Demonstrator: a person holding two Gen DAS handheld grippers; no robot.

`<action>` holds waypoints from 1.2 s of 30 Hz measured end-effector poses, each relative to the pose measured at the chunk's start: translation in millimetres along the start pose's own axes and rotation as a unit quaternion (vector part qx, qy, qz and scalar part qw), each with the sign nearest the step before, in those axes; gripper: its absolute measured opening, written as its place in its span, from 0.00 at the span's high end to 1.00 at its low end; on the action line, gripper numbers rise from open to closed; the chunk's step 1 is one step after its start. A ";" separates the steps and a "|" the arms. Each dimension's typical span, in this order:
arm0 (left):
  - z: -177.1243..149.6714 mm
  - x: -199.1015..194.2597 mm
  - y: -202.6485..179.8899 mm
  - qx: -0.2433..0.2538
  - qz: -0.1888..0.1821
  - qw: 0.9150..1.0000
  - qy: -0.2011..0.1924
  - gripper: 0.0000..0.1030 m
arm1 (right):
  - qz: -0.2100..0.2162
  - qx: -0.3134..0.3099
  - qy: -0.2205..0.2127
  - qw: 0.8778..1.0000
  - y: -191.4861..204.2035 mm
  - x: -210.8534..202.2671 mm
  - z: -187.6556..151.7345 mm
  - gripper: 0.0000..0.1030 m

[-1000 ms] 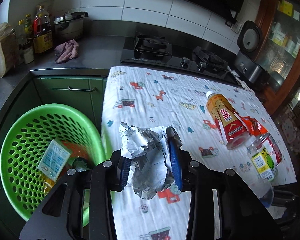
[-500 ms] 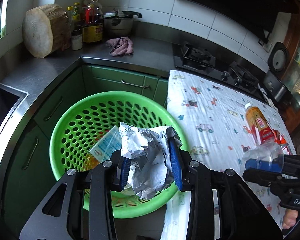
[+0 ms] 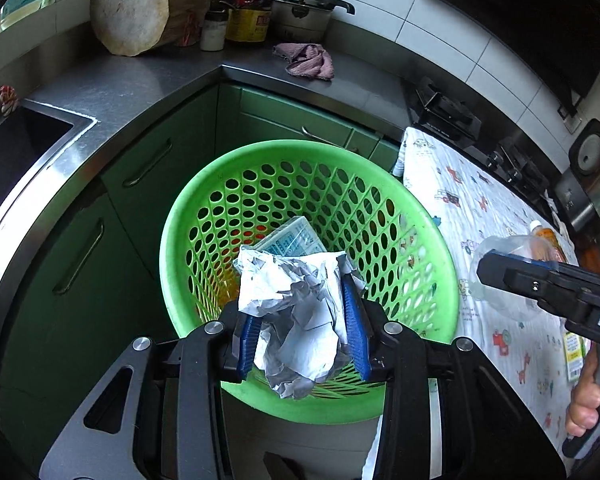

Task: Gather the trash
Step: 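Carry the foil and clear cup over the basket and release both tools, then move the right tool to the red Coke can and grasp it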

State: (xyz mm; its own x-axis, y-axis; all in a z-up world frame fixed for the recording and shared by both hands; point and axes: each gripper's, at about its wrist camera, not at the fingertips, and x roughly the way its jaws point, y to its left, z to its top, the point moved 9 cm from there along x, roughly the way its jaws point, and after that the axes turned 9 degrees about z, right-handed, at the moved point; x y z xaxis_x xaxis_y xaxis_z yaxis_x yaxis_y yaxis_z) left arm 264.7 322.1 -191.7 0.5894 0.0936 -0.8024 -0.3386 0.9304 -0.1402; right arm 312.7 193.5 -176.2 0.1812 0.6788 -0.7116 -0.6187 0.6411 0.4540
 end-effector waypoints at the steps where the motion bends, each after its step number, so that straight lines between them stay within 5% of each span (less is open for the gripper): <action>1: -0.7 1.4 2.2 -0.003 0.000 1.000 0.002 0.62 | 0.000 0.003 0.001 1.000 -0.8 3.7 2.1 0.76; 17: 2.0 12.9 6.3 -0.026 -0.019 0.999 0.016 0.43 | -0.013 0.009 -0.005 1.000 -12.1 12.2 15.6 0.54; 26: 5.1 13.8 -6.0 -0.013 -0.013 1.000 0.016 0.30 | -0.026 0.021 -0.041 0.999 -29.7 -39.9 8.7 0.41; 36: 5.0 -0.6 -20.6 -0.012 -0.013 1.000 0.007 0.25 | -0.081 0.046 -0.067 0.993 -77.4 -119.9 -39.7 0.35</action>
State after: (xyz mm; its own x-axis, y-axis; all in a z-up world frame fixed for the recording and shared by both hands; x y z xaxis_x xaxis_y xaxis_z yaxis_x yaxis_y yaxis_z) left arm 275.0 304.6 -185.5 0.5882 0.0638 -0.8062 -0.3410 0.9235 -0.1757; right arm 308.5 48.2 -147.3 0.3770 0.6016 -0.7043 -0.5015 0.7718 0.3909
